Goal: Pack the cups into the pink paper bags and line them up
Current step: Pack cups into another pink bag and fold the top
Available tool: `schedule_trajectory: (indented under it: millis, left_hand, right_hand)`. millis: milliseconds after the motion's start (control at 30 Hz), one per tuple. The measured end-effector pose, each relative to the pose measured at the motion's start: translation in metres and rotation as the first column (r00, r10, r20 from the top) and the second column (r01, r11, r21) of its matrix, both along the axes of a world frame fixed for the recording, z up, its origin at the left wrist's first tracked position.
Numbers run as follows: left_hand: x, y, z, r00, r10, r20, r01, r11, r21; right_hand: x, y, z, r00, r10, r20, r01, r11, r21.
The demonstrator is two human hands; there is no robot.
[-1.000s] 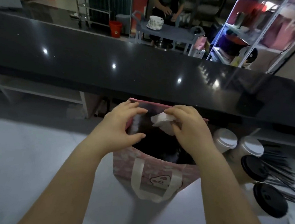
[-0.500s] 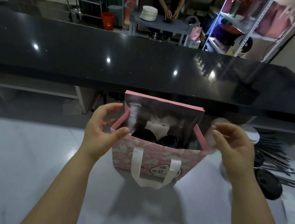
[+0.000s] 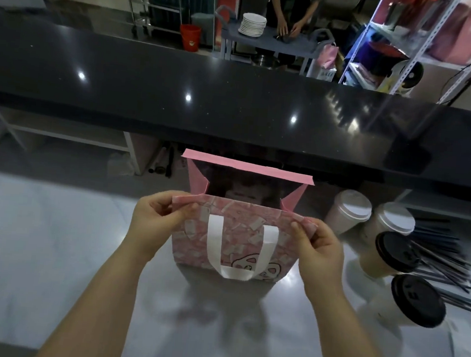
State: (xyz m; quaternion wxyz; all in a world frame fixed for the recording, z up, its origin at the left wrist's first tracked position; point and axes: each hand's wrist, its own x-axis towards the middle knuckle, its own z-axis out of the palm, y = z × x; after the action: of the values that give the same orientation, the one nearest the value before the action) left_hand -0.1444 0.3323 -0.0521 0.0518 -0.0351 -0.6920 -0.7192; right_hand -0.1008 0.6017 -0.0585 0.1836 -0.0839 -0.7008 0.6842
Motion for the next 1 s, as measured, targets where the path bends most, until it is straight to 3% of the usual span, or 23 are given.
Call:
schedule_trajectory:
  millis: [100,233,400,567,733,1000]
  left_hand:
    - [0.005,-0.009,0.002,0.998,-0.044,0.044,0.046,0.998,-0.052]
    - [0.012,-0.021,0.005,0.999,0.01,0.034,-0.003,0.983,-0.183]
    - [0.021,-0.019,0.004,0.99,-0.137,0.041,0.14,0.986,-0.092]
    - [0.023,-0.008,-0.004,0.996,-0.036,0.087,0.039,0.999,-0.025]
    - [0.025,-0.003,-0.006,0.996,0.083,0.025,-0.082,0.996,-0.017]
    - [0.032,0.001,-0.007,0.986,0.169,0.011,-0.168,0.985,-0.038]
  right_hand:
    - [-0.002,0.014,0.004,0.997,0.074,0.011,-0.074,0.997,-0.03]
    - [-0.003,0.032,0.015,0.953,0.3,0.026,-0.301,0.953,0.023]
    - [-0.005,0.045,0.02,0.924,0.38,0.039,-0.379,0.925,-0.01]
    - [-0.013,0.056,0.019,0.871,0.488,0.057,-0.484,0.872,-0.068]
    - [-0.026,0.058,0.017,0.824,0.561,0.074,-0.557,0.827,-0.069]
    - [-0.045,0.05,0.016,0.839,0.539,0.07,-0.536,0.842,-0.057]
